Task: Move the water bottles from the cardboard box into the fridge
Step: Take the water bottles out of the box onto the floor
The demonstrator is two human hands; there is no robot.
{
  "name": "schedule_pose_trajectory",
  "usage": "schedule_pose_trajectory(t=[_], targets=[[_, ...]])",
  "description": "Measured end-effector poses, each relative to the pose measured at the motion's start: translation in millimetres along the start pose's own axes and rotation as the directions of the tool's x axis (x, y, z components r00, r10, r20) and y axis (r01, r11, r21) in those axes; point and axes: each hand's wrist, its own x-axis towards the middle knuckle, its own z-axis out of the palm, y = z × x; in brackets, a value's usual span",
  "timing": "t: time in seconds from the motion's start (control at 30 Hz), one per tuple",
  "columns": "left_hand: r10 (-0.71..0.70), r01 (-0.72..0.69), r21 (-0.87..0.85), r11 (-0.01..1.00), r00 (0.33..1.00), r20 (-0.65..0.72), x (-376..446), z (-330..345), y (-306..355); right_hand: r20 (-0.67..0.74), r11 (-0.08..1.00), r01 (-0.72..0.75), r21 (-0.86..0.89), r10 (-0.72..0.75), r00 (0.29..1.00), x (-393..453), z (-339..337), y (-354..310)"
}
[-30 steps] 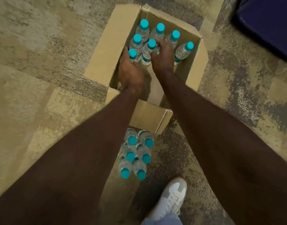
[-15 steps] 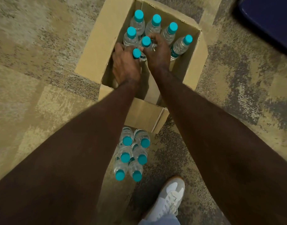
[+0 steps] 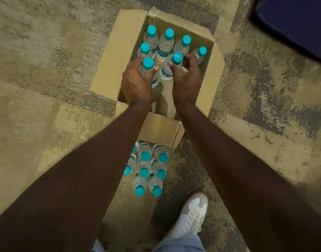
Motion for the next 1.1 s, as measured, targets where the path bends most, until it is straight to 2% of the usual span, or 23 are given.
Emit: schedule_pose_trajectory(t=[0.17,0.33,0.53,0.7,0.83,1.1], targets=[[0.016,-0.01,-0.173,0.985,0.999,0.033,-11,-33,12,-0.131,0.991,0.012,0.13,0.005,0.991,-12,-29,-30],[0.02,0.01,-0.323,0.946,0.996,0.091,-27,-69,34,-0.148,0.984,0.017,0.178,0.01,0.989,-37,-62,-64],[0.051,0.029,-0.41,0.912,0.982,0.183,-49,-113,53,-0.128,0.987,0.004,0.158,0.017,0.992,-77,-94,-90],[0.066,0.036,-0.402,0.915,0.969,0.238,-75,-152,55,-0.129,0.981,-0.048,0.189,0.073,0.989,-120,-120,-96],[0.087,0.024,-0.375,0.927,0.957,0.277,-99,-181,43,-0.12,0.984,-0.104,0.146,0.122,0.985,-163,-138,-100],[0.095,-0.005,-0.262,0.965,0.939,0.332,-143,-234,3,0.001,0.98,-0.182,0.075,0.183,0.983,-243,-148,-90]])
